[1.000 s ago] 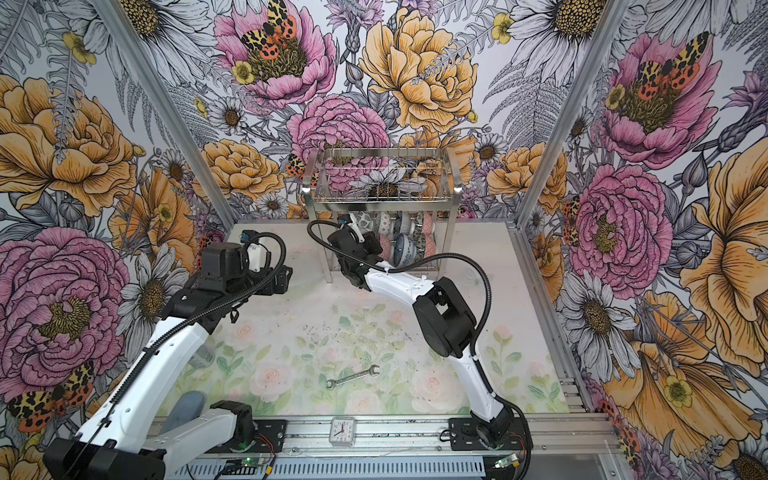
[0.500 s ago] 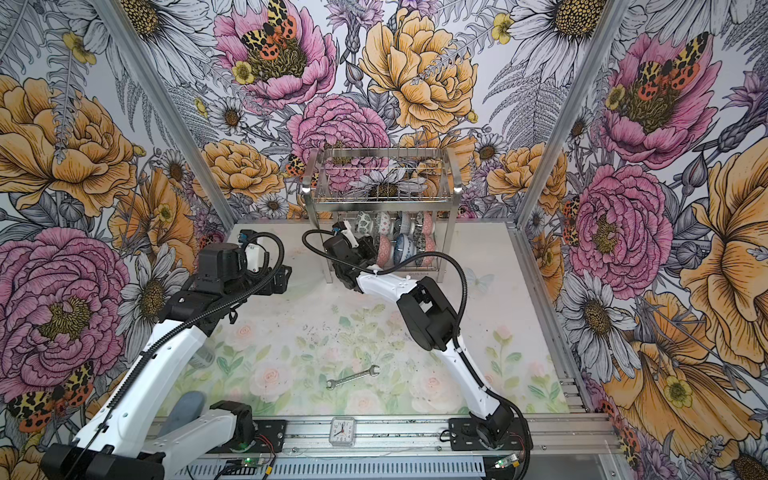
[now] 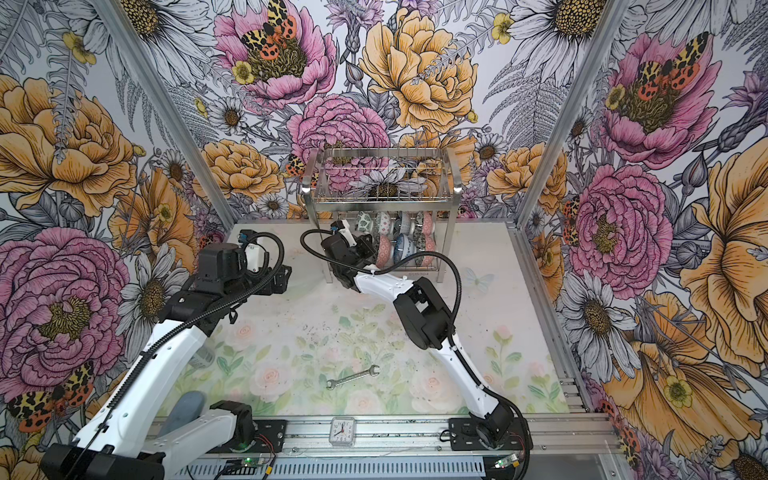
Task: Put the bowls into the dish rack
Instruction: 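Lower the striped bowl upright into a rack slot with the right gripper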
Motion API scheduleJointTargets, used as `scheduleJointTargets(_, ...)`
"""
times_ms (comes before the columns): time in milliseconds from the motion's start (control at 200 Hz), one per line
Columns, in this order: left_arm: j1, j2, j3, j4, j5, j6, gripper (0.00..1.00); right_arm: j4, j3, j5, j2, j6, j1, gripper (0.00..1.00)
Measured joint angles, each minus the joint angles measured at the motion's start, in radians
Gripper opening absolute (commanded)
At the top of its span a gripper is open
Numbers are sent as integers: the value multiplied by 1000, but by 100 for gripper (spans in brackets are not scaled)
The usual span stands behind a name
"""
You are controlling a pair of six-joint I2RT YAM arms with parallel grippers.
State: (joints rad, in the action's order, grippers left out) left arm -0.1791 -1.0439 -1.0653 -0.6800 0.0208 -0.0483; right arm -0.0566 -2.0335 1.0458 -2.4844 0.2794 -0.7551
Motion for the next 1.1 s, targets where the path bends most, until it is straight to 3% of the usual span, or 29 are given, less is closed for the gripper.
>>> scheduleJointTargets(315,0,5,8,5,0,0,99,2,-22,5,-23,11,3,0)
scheduleJointTargets(490,0,5,10,5,0,0,99,3,-24,4,-24,19,2,16)
scheduleJointTargets(1101,0,5,11,5,0,0,99,52,14,-43,-22,18,-1,30)
